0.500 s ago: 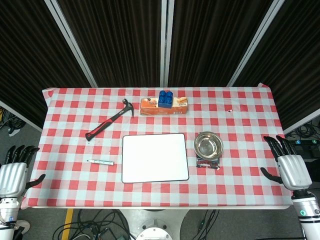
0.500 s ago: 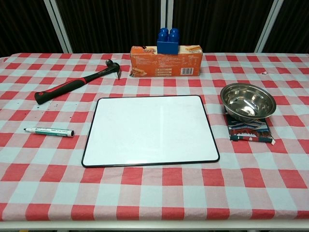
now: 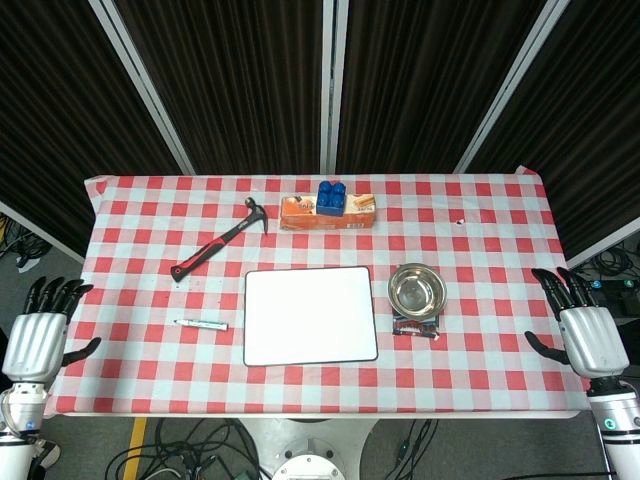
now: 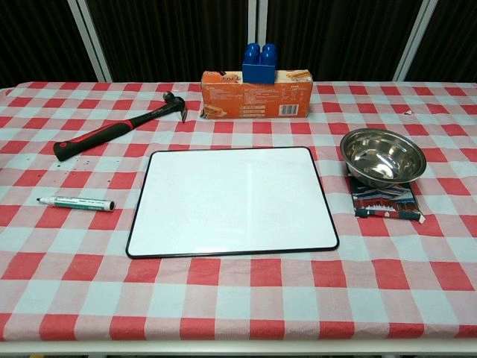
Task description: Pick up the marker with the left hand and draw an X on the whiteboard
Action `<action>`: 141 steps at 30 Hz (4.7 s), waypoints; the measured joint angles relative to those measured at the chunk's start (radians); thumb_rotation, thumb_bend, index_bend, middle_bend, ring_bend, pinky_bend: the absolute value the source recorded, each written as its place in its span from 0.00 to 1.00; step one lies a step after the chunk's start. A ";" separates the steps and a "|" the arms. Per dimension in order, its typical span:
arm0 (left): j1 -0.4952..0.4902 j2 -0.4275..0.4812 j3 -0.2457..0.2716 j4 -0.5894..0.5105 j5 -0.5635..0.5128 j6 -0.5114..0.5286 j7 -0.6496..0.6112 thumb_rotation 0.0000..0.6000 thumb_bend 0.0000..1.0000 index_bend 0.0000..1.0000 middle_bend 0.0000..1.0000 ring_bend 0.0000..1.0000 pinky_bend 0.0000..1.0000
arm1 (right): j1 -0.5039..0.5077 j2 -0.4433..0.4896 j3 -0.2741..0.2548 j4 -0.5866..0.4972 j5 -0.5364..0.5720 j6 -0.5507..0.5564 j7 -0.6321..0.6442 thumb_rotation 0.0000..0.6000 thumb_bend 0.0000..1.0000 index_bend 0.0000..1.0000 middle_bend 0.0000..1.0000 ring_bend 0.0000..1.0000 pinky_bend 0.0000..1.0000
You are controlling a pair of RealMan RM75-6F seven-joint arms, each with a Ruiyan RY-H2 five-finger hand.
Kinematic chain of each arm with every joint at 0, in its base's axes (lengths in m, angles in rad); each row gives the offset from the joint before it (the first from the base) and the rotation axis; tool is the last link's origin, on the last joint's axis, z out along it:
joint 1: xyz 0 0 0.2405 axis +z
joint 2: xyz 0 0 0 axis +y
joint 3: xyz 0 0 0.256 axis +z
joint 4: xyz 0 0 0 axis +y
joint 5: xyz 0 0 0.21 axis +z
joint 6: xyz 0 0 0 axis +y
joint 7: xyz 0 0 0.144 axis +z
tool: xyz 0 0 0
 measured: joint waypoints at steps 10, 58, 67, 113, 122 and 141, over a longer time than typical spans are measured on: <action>-0.152 -0.005 -0.048 0.004 -0.031 -0.210 0.023 1.00 0.24 0.36 0.33 0.49 0.81 | 0.025 0.010 0.016 0.000 0.004 -0.019 -0.006 1.00 0.15 0.04 0.09 0.00 0.08; -0.434 -0.468 0.040 0.149 -0.430 -0.364 0.755 1.00 0.34 0.48 0.49 0.74 0.97 | 0.031 0.009 0.006 0.006 0.053 -0.061 -0.005 1.00 0.15 0.04 0.09 0.00 0.08; -0.441 -0.468 0.051 0.153 -0.444 -0.370 0.745 1.00 0.36 0.51 0.53 0.74 0.97 | 0.029 0.007 0.004 0.006 0.057 -0.064 -0.005 1.00 0.15 0.04 0.09 0.00 0.08; -0.623 -0.639 -0.028 0.730 0.097 -0.463 -0.807 1.00 0.37 0.57 0.59 0.71 0.95 | 0.022 0.024 0.006 -0.030 0.050 -0.044 -0.028 1.00 0.15 0.04 0.09 0.00 0.08; -0.641 -0.697 -0.009 0.814 0.097 -0.465 -0.847 1.00 0.37 0.57 0.59 0.70 0.95 | 0.019 0.026 0.005 -0.030 0.056 -0.046 -0.029 1.00 0.15 0.04 0.09 0.00 0.08; -0.735 -0.794 -0.051 0.862 0.082 -0.464 -0.861 1.00 0.37 0.57 0.59 0.70 0.95 | 0.007 0.031 0.006 -0.005 0.067 -0.042 0.002 1.00 0.15 0.04 0.09 0.00 0.08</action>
